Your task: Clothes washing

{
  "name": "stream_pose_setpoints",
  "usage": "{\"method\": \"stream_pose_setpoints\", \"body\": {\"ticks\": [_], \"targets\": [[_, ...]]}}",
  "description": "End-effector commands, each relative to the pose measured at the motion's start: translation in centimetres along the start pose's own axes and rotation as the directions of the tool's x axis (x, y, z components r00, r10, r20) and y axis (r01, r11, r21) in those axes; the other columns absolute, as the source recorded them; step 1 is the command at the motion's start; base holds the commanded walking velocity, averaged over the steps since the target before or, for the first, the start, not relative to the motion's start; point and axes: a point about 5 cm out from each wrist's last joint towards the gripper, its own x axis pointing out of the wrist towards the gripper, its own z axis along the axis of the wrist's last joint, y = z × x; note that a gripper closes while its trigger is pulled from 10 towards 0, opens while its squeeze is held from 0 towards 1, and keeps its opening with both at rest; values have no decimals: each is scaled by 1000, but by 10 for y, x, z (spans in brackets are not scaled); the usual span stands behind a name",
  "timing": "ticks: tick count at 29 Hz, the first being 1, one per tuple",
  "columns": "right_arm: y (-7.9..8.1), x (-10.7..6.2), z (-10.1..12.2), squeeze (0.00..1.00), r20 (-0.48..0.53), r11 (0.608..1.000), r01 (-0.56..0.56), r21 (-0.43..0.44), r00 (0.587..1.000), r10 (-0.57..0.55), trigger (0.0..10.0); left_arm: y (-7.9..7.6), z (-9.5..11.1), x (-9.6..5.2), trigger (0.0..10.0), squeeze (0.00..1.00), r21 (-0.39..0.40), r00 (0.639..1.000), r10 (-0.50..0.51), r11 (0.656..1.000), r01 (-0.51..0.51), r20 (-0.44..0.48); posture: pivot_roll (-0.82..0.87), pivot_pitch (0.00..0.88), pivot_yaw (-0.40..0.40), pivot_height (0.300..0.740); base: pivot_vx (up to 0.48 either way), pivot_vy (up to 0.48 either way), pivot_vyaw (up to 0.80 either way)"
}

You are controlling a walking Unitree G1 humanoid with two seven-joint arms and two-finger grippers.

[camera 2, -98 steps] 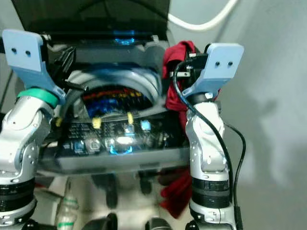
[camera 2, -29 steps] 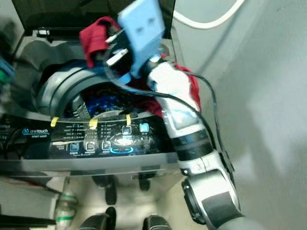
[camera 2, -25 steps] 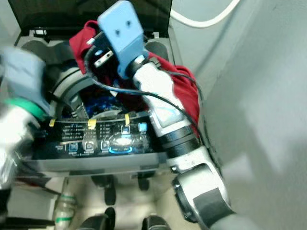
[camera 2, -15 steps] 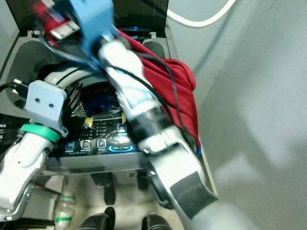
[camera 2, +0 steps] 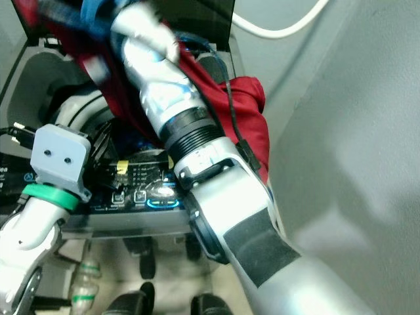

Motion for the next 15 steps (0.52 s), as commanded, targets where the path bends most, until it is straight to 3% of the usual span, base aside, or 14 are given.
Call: {"method": "stream_pose_setpoints", "body": {"ticks": [1,6,7,8,10,12,13,15], "targets": [[-7,-4,-8,0,-40,998,-20,-56,999,18,10000,7,2,-1,10000,0,16,999,50,999,-51,11,23,89,13,740,0,0,0],[-20,-11,-22,0,-59,998,4,56,998,-1,10000,20,9,3,10000,0,34,994,104,994,-106,41,25,86,12,740,0,0,0],[-25,-13,-24,1000,-50,990,-3,139,999,10,10000,24,9,3,10000,0,49,993,114,992,-116,42,31,85,16,740,0,0,0],[-32,-18,-26,1000,-6,961,-31,274,999,34,10000,26,8,3,10000,0,64,992,122,990,-124,39,31,85,16,740,0,0,0],[-39,-22,-24,1000,72,924,-74,374,996,51,10000,26,7,3,10000,0,68,992,122,990,-124,34,31,88,19,740,0,0,0],[-43,-25,-21,1000,130,901,-105,421,990,55,10000,26,7,3,10000,0,70,992,121,990,-123,33,31,88,19,740,0,0,0],[-48,-31,-21,859,174,881,-131,454,983,56,10000,26,7,4,10000,0,71,992,121,990,-123,34,30,91,20,740,0,0,0],[-56,-45,-23,824,239,849,-187,494,968,75,10000,26,7,5,10000,0,74,992,121,990,-123,38,24,96,25,740,0,0,0]]}}
